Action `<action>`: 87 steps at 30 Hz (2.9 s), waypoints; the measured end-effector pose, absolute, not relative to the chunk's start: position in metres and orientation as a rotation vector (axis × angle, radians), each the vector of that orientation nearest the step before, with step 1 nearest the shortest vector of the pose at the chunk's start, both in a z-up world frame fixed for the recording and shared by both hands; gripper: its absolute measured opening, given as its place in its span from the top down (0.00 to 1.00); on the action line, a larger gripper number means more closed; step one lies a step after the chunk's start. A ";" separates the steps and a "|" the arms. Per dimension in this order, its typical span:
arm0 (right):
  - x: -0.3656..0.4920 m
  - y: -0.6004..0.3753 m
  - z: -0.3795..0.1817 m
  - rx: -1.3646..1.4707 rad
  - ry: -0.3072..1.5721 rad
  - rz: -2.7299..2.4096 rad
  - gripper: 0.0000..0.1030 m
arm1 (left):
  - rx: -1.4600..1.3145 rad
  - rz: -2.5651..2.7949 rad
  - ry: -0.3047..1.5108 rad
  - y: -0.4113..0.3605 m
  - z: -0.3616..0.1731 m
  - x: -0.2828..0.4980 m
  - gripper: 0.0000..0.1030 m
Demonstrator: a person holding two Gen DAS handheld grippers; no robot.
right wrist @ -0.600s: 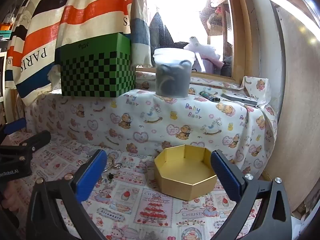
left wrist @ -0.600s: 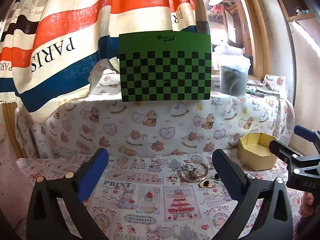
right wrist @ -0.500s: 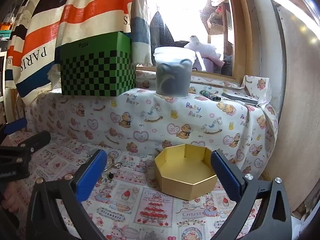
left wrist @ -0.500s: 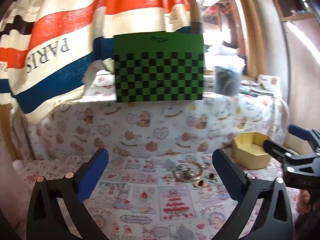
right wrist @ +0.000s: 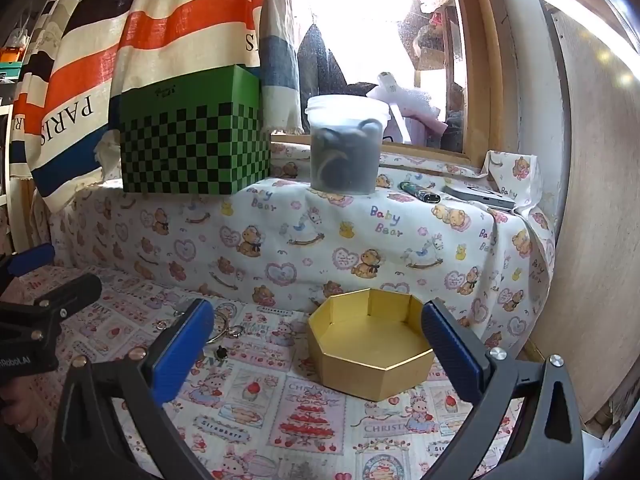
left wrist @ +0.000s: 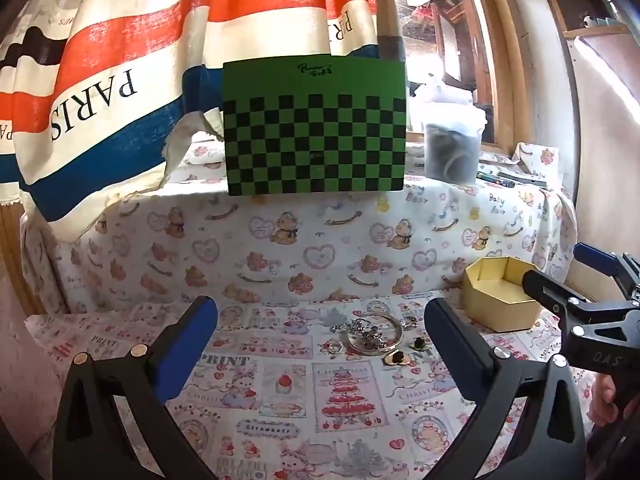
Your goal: Organize jewelry
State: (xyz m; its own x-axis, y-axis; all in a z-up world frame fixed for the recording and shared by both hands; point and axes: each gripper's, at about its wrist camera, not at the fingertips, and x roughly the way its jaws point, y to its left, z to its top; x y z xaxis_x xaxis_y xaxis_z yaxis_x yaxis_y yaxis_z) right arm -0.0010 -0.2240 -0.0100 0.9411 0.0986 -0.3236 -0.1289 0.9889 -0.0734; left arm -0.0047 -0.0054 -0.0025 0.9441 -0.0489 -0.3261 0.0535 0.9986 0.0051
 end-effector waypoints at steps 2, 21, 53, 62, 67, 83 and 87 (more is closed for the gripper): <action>-0.002 -0.225 -0.010 -0.092 0.327 0.116 0.00 | 0.015 -0.052 0.336 -0.005 -0.002 -0.004 0.00; -0.001 -0.224 -0.010 -0.096 0.333 0.120 0.00 | 0.023 -0.056 0.302 -0.006 -0.001 -0.010 0.00; -0.001 -0.223 -0.011 -0.095 0.342 0.128 0.00 | 0.029 -0.031 0.322 -0.006 0.000 -0.007 0.00; 0.000 -0.225 -0.011 -0.079 0.349 0.121 0.00 | 0.029 -0.022 0.328 -0.005 -0.001 -0.005 0.00; -0.001 -0.224 -0.010 -0.089 0.338 0.122 0.00 | 0.028 -0.027 0.333 -0.005 -0.001 -0.004 0.00; -0.001 -0.223 -0.010 -0.086 0.346 0.115 0.00 | 0.022 -0.063 0.326 -0.007 -0.001 -0.007 0.00; -0.001 -0.223 -0.010 -0.089 0.347 0.104 0.00 | 0.010 -0.099 0.339 -0.005 -0.002 -0.005 0.00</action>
